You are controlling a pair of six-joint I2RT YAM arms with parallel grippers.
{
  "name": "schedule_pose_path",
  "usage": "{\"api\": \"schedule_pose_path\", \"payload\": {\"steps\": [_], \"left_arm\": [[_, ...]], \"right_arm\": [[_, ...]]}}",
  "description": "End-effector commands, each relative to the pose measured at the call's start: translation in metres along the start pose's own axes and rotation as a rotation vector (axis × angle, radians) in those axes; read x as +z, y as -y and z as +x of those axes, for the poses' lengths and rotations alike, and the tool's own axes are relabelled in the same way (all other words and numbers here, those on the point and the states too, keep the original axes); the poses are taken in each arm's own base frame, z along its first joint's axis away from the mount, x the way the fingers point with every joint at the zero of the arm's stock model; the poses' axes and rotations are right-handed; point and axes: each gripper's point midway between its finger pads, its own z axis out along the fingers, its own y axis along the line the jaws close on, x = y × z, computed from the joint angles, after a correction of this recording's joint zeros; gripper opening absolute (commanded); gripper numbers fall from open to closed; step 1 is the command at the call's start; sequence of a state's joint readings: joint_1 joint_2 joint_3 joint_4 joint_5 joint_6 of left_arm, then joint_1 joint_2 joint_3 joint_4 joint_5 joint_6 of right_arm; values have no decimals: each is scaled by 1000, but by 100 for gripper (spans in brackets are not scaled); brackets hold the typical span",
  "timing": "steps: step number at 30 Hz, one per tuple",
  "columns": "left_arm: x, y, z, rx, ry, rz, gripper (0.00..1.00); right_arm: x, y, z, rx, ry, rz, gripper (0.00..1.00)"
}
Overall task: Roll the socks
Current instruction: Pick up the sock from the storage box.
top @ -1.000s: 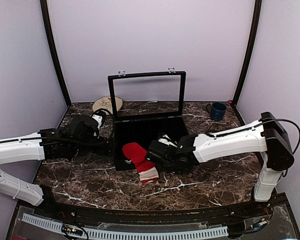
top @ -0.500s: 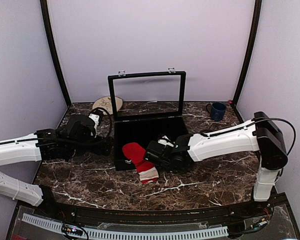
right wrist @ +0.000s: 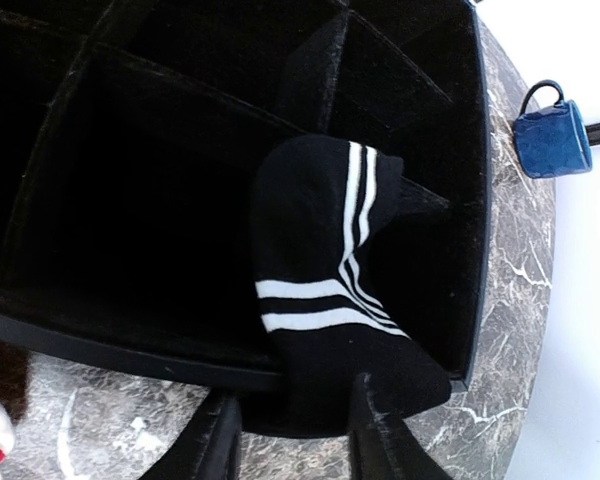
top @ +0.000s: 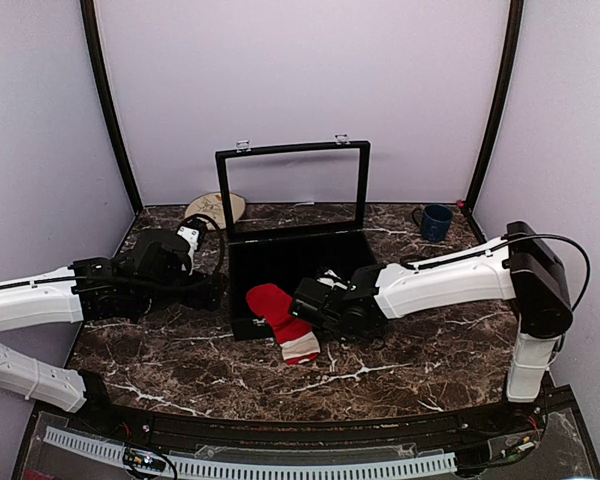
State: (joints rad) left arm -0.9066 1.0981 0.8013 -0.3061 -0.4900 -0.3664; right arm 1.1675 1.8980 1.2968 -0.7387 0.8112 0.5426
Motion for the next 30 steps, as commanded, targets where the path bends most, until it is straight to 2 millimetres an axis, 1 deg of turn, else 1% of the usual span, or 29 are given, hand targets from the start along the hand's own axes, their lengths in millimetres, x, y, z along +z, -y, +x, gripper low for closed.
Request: {"api": "schedule_pose_path", "payload": {"steps": [1,4,8,13,20,23,30], "left_arm": [[3,-2,4,15,3,-16,95],[3,-2,4,13,5,-17,95],[4,-2,3,14,7,-21,95],[7,0,2,7,10,-21,95],[9,2,-2,0,21,-18,95],[9,3,-4,1,24,-18,95],[10,6,-4,-7,18,-7,95]], "right_arm": [[24,3,0,45,-31,20,29],[21,3,0,43,-37,4,21],[18,2,1,42,-46,-22,6],[14,3,2,34,-54,-37,0],[-5,18,-8,58,-28,-52,0],[-12,21,-10,65,-24,-74,0],[-23,30,-4,91,-29,-101,0]]}}
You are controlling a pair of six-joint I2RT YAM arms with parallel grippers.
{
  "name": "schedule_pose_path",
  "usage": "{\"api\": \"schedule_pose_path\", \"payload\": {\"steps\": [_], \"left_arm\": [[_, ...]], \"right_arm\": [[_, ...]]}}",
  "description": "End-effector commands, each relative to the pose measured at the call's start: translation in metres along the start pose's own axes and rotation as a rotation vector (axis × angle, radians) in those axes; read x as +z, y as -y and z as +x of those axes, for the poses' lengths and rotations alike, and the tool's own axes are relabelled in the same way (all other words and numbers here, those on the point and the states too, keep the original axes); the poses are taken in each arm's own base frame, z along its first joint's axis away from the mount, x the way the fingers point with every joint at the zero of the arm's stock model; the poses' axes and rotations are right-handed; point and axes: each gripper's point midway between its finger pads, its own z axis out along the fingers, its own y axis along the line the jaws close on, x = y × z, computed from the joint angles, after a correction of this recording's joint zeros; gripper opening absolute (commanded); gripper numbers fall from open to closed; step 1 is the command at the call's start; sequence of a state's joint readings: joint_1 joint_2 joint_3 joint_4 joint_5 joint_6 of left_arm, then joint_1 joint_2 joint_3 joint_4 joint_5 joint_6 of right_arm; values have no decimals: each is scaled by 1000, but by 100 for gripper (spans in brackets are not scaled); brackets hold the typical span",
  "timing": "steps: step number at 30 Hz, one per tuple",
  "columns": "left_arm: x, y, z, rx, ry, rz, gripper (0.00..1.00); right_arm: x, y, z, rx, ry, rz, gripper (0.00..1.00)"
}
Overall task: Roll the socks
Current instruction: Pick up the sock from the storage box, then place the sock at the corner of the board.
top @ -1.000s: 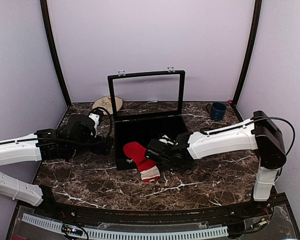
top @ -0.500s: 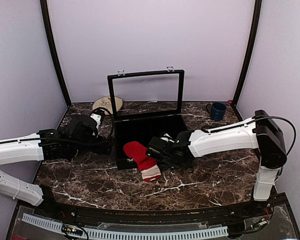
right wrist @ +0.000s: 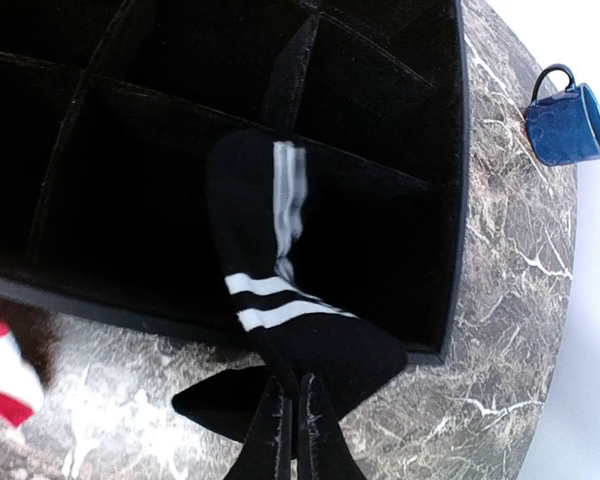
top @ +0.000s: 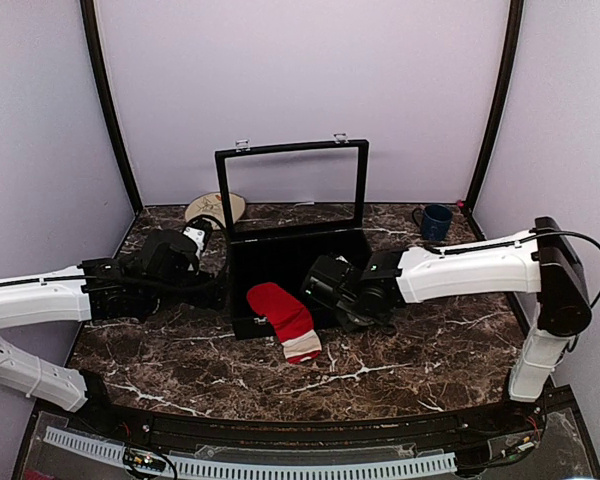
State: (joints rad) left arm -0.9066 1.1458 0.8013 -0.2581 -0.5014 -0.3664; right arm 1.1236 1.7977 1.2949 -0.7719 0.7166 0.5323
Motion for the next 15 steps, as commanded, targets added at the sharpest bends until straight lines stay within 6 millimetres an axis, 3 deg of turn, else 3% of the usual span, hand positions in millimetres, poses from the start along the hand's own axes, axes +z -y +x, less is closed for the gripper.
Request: {"api": "schedule_pose_path", "payload": {"steps": [1,5,8,15], "left_arm": [[-2,1,-5,-10,15,3,95],[-5,2,-6,-19,17,15,95],[-6,5,-7,-13,15,38,95],[-8,19,-4,12,-1,117,95]], "right_arm": [[-12,12,4,33,-4,-23,0],[-27,18,4,69,7,-77,0],[-39,8,6,62,-1,-183,0],[-96,-11,13,89,3,-515,0]]}}
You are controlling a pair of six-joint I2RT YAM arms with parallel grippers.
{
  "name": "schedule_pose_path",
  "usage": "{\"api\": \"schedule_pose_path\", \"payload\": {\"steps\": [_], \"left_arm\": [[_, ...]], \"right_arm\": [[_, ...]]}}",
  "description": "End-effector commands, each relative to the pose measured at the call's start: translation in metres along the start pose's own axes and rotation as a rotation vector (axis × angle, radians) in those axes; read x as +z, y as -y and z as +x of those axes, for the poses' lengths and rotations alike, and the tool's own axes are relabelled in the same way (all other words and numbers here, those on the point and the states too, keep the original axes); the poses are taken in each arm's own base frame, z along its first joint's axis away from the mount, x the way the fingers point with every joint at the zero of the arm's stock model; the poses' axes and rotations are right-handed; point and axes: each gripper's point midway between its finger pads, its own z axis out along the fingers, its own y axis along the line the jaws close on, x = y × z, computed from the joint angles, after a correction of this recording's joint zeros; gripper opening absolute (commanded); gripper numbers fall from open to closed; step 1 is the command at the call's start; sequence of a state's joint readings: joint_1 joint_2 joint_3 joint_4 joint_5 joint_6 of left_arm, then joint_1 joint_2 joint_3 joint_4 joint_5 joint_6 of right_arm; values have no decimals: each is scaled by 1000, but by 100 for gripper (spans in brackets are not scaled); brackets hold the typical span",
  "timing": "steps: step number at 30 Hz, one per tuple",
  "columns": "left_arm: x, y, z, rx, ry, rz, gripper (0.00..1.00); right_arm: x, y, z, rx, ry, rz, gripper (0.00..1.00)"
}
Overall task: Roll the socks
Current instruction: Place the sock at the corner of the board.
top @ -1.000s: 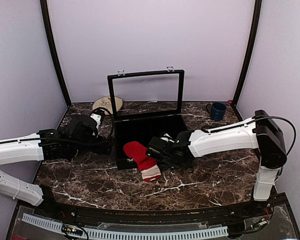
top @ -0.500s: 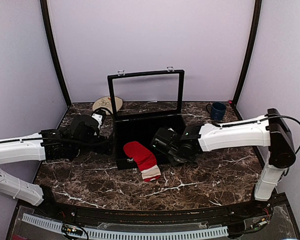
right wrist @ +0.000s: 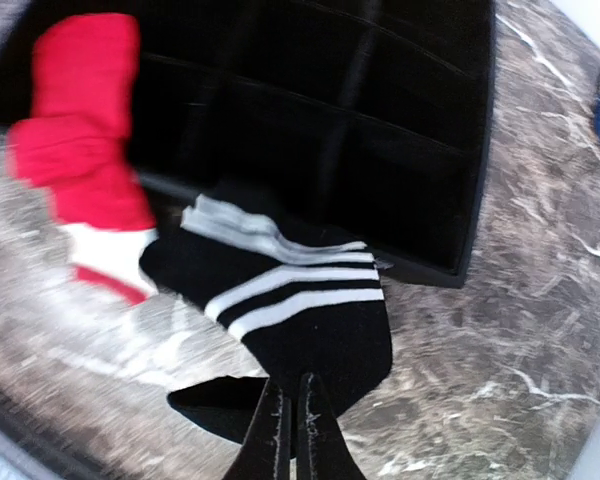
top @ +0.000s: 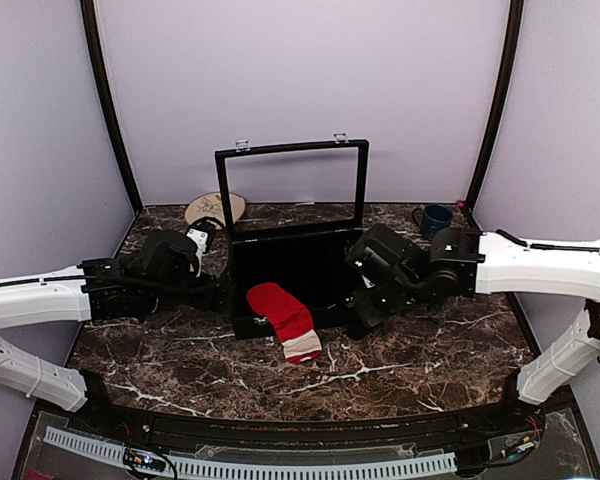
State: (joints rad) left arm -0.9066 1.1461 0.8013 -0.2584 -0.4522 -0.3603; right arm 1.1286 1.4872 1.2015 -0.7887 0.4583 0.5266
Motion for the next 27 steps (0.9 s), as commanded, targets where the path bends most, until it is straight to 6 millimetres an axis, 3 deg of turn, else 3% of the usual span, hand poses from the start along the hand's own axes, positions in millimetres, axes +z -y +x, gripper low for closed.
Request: {"api": "schedule_pose_path", "payload": {"steps": [1,5,12,20,23,27], "left_arm": [[-8,14,-7,10,14,90,95],[-8,22,-1,20,-10,135,94],[-15,45,11,72,-31,261,92],[-16,79,39,179,-97,332,91],[-15,90,47,218,-118,335,91],[-14,103,55,262,-136,339,91]], "right_arm": [[-26,-36,14,-7,-47,-259,0],[-48,-63,28,-25,-93,-428,0],[-57,-102,76,-51,-264,-686,0],[0,-100,136,13,-495,-725,0],[25,-90,140,18,-515,-685,0],[50,-72,127,42,-492,-623,0]]}}
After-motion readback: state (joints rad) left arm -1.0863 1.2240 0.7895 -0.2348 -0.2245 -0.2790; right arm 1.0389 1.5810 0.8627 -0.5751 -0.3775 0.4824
